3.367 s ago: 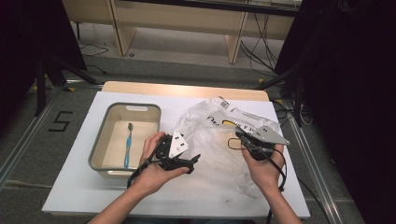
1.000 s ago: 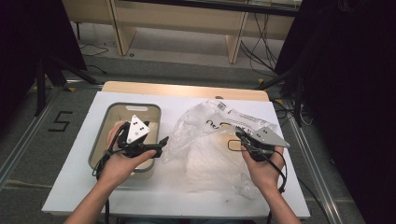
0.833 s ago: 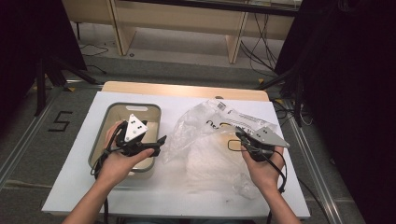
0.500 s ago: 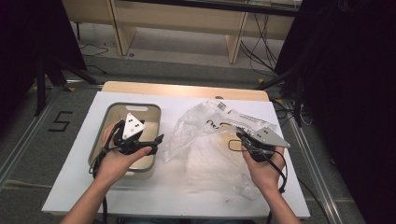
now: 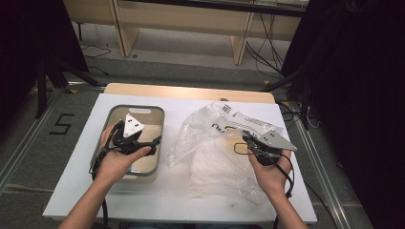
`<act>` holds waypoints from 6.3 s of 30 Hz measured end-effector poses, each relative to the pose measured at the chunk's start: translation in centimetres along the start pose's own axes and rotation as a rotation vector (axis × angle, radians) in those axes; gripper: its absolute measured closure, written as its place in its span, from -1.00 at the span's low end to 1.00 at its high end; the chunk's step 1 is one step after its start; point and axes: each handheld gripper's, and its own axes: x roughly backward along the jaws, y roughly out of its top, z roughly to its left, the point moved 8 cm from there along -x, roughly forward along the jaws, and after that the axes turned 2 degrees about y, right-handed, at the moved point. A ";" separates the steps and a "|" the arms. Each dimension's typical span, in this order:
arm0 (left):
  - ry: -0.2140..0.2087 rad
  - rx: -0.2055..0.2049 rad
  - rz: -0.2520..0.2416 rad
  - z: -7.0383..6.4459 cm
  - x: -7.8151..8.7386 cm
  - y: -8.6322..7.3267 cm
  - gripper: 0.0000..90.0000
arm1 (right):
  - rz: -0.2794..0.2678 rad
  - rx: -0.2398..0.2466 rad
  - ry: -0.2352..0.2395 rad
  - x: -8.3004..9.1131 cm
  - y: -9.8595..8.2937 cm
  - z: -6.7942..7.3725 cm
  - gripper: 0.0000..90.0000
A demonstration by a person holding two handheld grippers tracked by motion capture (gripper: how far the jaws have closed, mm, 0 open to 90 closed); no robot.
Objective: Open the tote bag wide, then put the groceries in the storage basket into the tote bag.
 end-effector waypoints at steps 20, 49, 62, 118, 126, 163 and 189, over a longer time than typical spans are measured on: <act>0.030 0.021 0.027 1.3 -0.2 -0.7 -0.54 | 0.000 0.001 0.001 0.0 0.0 0.0 1.00; 0.089 0.117 0.260 4.1 -2.9 -3.2 -0.42 | 0.017 0.001 0.007 0.5 -0.6 0.2 1.00; 0.136 0.183 0.490 6.1 -6.0 -5.6 -0.35 | 0.018 0.002 0.012 0.5 -0.6 0.2 1.00; 0.114 0.287 0.711 6.9 -7.9 -8.5 0.51 | 0.017 0.014 0.009 0.4 -0.6 0.4 1.00; 0.114 0.298 0.720 7.1 -7.9 -8.5 0.63 | 0.018 0.013 0.010 0.4 -0.6 0.4 1.00; 0.092 0.265 0.639 7.1 -7.4 -7.4 0.75 | 0.021 0.012 0.009 0.3 -0.7 0.4 1.00; 0.063 0.245 0.447 6.9 -5.3 -4.3 0.75 | 0.025 0.017 0.011 0.2 -0.8 0.5 1.00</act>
